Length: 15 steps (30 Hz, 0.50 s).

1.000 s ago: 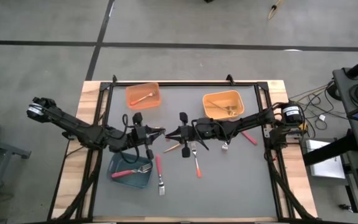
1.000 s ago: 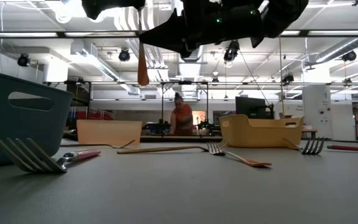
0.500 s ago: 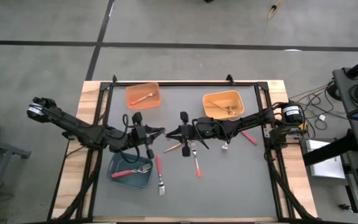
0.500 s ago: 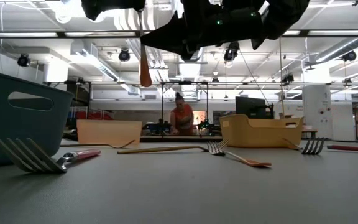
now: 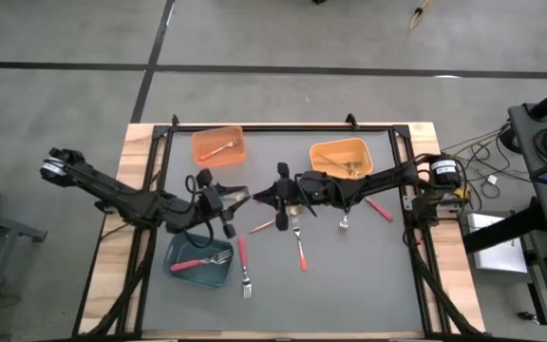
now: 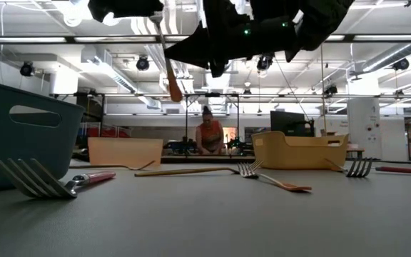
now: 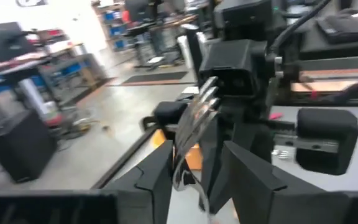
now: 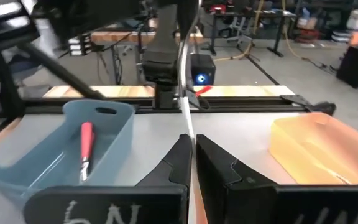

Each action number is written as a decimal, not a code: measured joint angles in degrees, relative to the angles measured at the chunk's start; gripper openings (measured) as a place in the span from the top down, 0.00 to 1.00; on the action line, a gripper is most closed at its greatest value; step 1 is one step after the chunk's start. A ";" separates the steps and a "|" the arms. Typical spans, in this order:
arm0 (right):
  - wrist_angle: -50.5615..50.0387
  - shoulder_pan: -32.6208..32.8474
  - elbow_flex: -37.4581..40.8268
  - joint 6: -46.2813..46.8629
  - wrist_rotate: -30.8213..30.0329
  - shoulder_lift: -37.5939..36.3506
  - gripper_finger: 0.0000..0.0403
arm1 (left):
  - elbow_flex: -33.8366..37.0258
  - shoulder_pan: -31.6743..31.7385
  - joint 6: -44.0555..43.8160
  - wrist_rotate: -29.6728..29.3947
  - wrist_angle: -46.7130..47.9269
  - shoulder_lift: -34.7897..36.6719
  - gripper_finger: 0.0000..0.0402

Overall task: Sort silverware by color (type)
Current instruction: Put the orange fork into the orange bin

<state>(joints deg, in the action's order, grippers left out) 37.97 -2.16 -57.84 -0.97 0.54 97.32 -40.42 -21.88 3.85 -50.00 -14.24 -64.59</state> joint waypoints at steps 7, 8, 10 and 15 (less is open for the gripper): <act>0.37 -2.97 0.00 3.48 3.77 0.00 0.98 | 0.00 -0.06 -0.06 -4.06 2.24 2.76 0.63; 0.49 -3.13 0.00 3.83 4.83 0.00 0.98 | 0.00 -0.06 -0.19 -4.06 2.16 2.85 0.62; 0.45 -3.21 0.00 4.19 5.18 0.08 0.98 | 0.00 -0.04 -0.73 -4.35 2.14 2.90 0.62; 0.84 -3.27 0.00 4.11 4.52 0.31 0.98 | -0.02 -0.17 -1.15 -11.08 2.34 3.39 0.62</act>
<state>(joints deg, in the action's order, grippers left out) 38.81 -5.43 -57.84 3.14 5.06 97.62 -40.45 -22.04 2.70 -61.08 -11.91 -61.20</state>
